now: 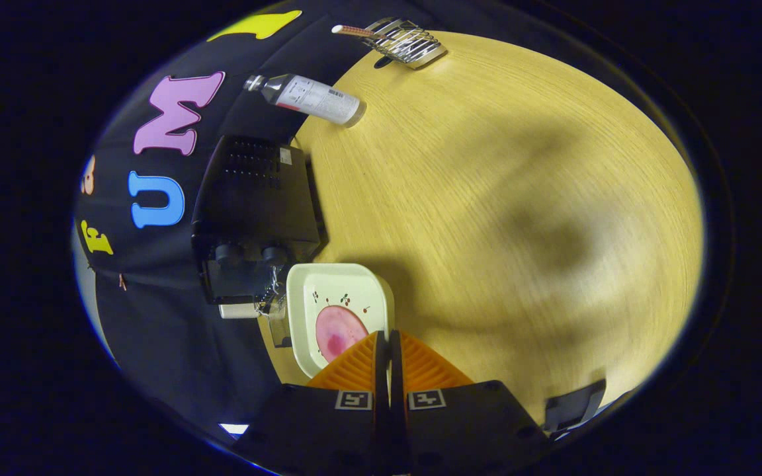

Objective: Open the toaster oven, put the food inside, and close the toaster oven door.

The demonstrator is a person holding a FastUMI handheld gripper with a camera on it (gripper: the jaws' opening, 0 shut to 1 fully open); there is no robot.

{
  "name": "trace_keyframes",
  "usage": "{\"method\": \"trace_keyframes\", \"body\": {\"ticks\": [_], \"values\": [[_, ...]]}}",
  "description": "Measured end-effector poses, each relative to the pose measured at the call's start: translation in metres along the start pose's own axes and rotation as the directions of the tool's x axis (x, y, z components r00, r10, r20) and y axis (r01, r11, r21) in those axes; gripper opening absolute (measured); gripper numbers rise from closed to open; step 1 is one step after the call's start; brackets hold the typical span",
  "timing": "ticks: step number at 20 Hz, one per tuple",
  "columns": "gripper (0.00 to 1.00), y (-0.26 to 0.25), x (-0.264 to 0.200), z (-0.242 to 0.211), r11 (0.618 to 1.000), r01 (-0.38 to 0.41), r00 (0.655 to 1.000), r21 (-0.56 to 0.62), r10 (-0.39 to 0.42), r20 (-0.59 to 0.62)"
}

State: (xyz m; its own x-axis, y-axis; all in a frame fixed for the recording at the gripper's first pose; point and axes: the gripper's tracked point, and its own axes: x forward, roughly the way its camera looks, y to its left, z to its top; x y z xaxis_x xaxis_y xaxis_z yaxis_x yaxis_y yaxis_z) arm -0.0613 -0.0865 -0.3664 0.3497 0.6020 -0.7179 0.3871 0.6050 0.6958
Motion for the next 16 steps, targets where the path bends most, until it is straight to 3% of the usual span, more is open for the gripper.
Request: {"method": "trace_keyframes", "body": {"ticks": [8,16], "values": [[0.06,0.068,0.007,-0.061,0.999,-0.001,0.997,0.038,-0.002,0.074],[0.06,0.143,0.053,-0.091,0.979,-0.033,0.984,0.199,-0.003,0.176]]}}
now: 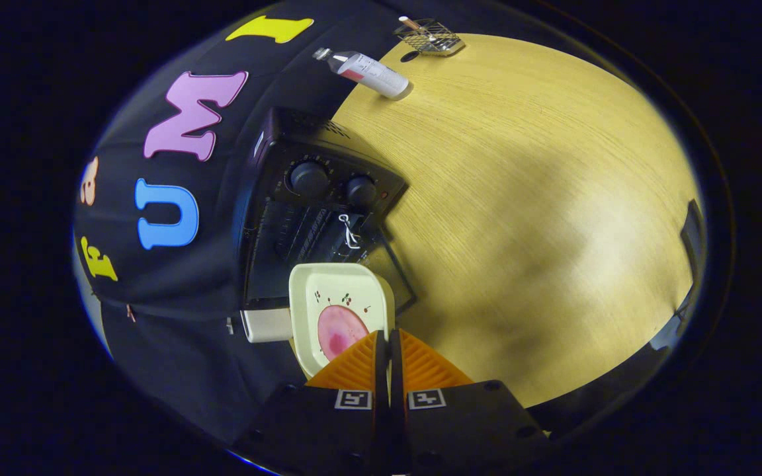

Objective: Open the toaster oven, put the food inside, and close the toaster oven door.

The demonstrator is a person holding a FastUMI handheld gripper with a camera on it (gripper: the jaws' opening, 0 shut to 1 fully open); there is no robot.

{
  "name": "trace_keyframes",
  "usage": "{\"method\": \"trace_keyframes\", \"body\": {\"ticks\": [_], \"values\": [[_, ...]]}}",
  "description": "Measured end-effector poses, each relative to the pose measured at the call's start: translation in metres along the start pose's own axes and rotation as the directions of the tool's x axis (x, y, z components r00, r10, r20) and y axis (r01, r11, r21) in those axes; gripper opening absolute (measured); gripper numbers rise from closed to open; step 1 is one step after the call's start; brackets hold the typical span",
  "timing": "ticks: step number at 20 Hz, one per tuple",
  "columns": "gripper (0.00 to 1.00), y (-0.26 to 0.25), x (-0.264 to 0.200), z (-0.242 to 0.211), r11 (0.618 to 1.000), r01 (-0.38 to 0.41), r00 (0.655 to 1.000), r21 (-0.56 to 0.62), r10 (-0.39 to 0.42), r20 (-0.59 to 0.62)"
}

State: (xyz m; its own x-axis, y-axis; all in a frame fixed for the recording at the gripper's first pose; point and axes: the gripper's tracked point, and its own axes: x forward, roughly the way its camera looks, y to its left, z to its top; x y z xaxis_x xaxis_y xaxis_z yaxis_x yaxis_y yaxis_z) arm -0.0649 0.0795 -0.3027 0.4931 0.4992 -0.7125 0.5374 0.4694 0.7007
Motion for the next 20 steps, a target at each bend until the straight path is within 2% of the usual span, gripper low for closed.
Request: {"method": "trace_keyframes", "body": {"ticks": [5,9,15,20], "values": [[0.06,0.036,0.036,-0.019,0.997,0.026,0.998,0.067,-0.029,0.053],[0.06,0.060,0.064,-0.017,0.984,0.033,0.990,0.172,-0.056,0.130],[0.06,0.071,0.093,-0.001,0.934,0.020,0.963,0.356,-0.114,0.244],[0.06,0.073,0.106,0.011,0.898,0.027,0.939,0.438,-0.172,0.297]]}}
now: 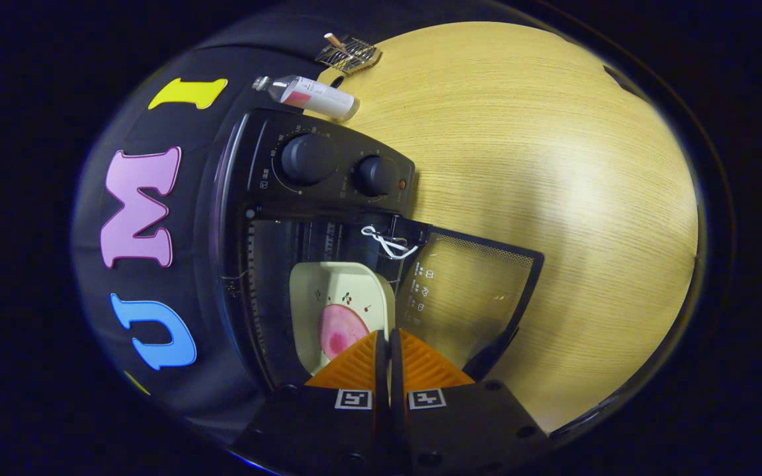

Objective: Open the toaster oven, put the food inside, and close the toaster oven door.

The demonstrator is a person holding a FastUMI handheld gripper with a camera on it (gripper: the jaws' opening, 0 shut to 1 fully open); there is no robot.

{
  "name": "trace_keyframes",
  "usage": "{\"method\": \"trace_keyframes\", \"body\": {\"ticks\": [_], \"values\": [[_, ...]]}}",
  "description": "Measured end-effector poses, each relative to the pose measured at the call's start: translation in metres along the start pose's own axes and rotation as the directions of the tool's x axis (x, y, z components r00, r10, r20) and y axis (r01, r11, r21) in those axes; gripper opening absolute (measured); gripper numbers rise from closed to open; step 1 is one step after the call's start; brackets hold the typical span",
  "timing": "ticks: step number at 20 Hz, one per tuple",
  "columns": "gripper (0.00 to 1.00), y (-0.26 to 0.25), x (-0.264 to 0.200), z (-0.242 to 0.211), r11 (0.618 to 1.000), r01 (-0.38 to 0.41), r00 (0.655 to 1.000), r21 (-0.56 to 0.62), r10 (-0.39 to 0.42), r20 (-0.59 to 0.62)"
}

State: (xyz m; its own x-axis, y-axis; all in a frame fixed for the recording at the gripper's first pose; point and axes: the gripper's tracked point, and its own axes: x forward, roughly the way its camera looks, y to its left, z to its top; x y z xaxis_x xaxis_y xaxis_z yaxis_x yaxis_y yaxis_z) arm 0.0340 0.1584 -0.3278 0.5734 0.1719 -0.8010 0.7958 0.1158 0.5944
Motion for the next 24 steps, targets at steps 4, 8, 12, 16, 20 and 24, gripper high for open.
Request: {"method": "trace_keyframes", "body": {"ticks": [4,8,12,16,20,24], "values": [[0.06,0.003,0.014,0.002,0.996,0.023,0.999,0.084,-0.025,0.026],[0.06,0.011,0.023,0.000,0.993,0.019,0.999,0.113,-0.024,0.045],[0.06,0.020,0.031,-0.004,0.988,0.003,0.999,0.154,-0.012,0.052],[0.06,0.026,0.037,-0.005,0.985,-0.012,0.998,0.170,0.003,0.056],[0.11,0.036,0.043,-0.006,0.973,-0.065,0.997,0.221,0.053,0.057],[0.32,0.047,0.037,-0.015,0.964,-0.128,0.992,0.235,0.125,0.026]]}}
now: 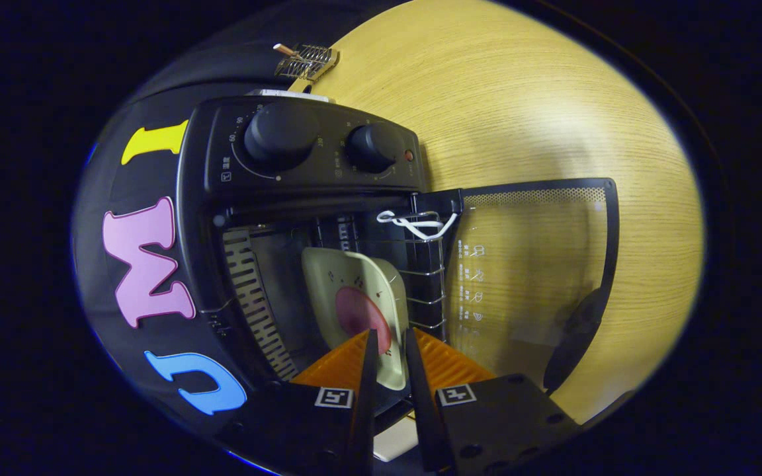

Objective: Open the toaster oven, put the food inside, and close the toaster oven door.

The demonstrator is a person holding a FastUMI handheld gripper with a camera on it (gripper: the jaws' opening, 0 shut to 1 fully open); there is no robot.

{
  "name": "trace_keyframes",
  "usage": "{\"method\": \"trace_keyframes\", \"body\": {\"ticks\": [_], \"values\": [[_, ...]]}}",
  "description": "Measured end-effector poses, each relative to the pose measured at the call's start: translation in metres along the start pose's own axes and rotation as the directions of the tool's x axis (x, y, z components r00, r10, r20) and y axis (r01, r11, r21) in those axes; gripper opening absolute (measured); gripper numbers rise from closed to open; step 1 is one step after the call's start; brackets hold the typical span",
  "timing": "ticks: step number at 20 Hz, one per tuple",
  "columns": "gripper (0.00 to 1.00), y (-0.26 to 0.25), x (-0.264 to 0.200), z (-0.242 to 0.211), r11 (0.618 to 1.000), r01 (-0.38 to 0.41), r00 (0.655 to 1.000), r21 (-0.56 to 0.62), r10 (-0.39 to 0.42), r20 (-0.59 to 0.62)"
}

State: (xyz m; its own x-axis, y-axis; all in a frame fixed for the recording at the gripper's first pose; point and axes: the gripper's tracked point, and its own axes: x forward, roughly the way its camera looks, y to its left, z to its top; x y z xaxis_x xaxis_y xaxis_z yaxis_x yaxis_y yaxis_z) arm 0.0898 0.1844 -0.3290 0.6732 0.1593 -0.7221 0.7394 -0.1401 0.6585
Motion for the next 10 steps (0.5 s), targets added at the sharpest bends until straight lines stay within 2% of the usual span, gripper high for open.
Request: {"method": "trace_keyframes", "body": {"ticks": [3,5,6,8,10], "values": [[0.46,0.000,-0.014,-0.006,0.993,-0.036,0.998,-0.114,0.031,-0.053],[0.77,-0.001,-0.029,-0.010,0.962,-0.086,0.994,-0.261,0.063,-0.094],[1.00,-0.003,-0.040,-0.007,0.933,-0.101,0.992,-0.345,0.069,-0.103],[0.98,-0.012,-0.057,-0.003,0.867,-0.118,0.991,-0.484,0.068,-0.119],[0.98,-0.021,-0.071,0.003,0.815,-0.123,0.989,-0.566,0.055,-0.136]]}}
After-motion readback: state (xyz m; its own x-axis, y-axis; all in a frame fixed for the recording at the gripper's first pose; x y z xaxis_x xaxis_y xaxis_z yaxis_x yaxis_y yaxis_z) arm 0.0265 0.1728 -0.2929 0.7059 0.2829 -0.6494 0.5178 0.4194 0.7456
